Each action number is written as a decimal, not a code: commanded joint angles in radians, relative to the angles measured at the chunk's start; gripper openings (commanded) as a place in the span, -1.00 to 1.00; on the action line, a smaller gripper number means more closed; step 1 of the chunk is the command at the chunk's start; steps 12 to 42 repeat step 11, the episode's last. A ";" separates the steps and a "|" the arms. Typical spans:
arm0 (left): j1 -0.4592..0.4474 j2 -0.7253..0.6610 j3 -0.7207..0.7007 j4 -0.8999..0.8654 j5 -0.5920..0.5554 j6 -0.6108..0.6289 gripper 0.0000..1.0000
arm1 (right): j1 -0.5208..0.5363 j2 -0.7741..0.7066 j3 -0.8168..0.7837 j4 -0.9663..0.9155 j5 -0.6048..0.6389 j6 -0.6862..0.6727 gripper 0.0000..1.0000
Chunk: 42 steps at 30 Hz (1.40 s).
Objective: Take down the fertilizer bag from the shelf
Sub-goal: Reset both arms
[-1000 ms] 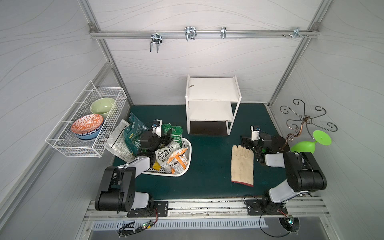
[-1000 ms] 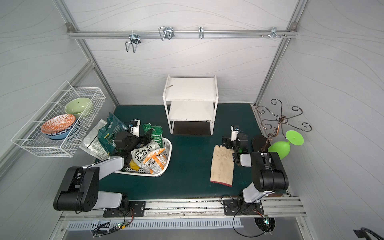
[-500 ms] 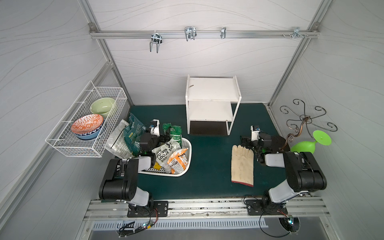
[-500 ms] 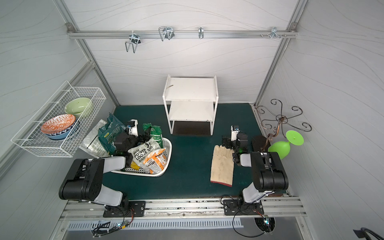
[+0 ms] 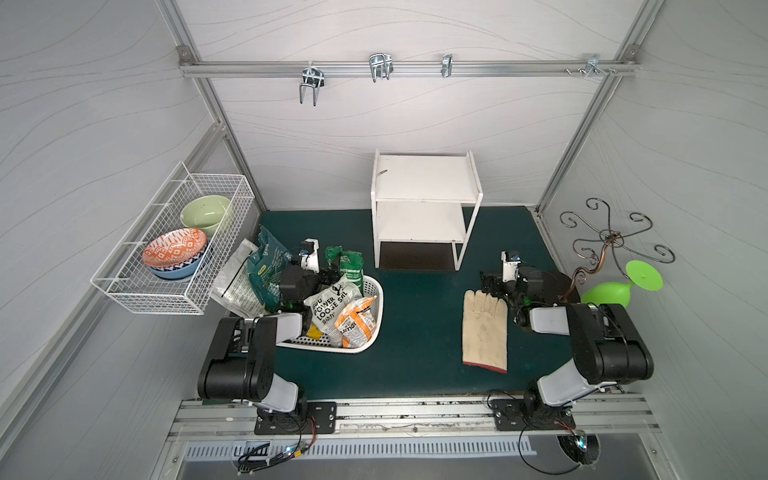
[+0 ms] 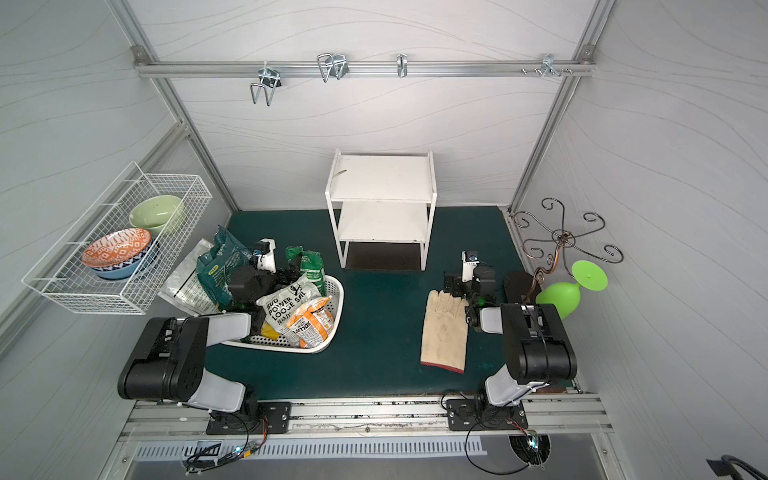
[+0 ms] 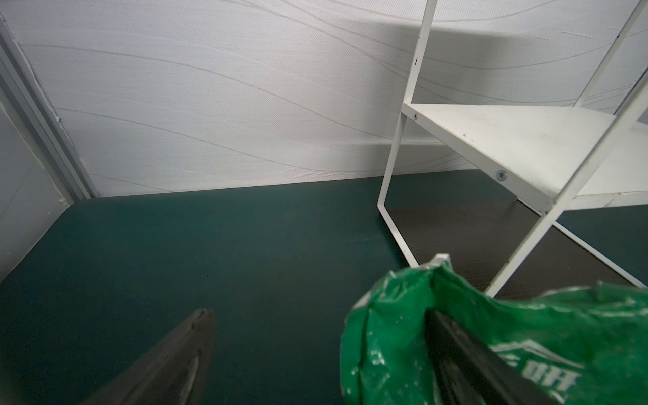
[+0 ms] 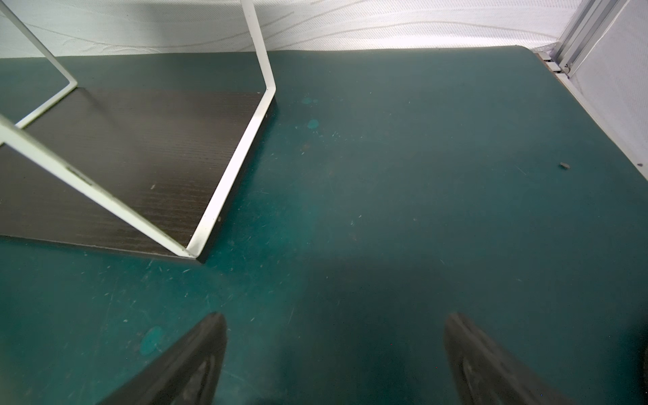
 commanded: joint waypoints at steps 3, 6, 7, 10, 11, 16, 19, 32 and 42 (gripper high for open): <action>0.037 0.051 -0.030 -0.141 -0.114 -0.018 0.97 | 0.003 0.009 0.010 0.021 -0.005 0.011 0.98; 0.037 0.052 -0.030 -0.141 -0.113 -0.018 0.97 | -0.004 0.021 0.028 0.001 -0.026 0.014 0.98; 0.036 0.052 -0.030 -0.141 -0.113 -0.018 0.97 | -0.005 0.020 0.024 0.008 -0.026 0.012 0.98; 0.037 0.050 -0.030 -0.142 -0.114 -0.018 0.97 | -0.001 0.013 0.016 0.014 -0.019 0.010 0.98; 0.036 0.050 -0.031 -0.142 -0.113 -0.018 0.97 | -0.001 0.011 0.013 0.017 -0.020 0.011 0.98; 0.036 0.050 -0.031 -0.142 -0.113 -0.018 0.97 | -0.001 0.011 0.013 0.017 -0.020 0.011 0.98; 0.036 0.050 -0.031 -0.142 -0.113 -0.018 0.97 | -0.001 0.011 0.013 0.017 -0.020 0.011 0.98; 0.036 0.050 -0.031 -0.142 -0.113 -0.018 0.97 | -0.001 0.011 0.013 0.017 -0.020 0.011 0.98; 0.036 0.050 -0.031 -0.142 -0.113 -0.018 0.97 | -0.001 0.011 0.013 0.017 -0.020 0.011 0.98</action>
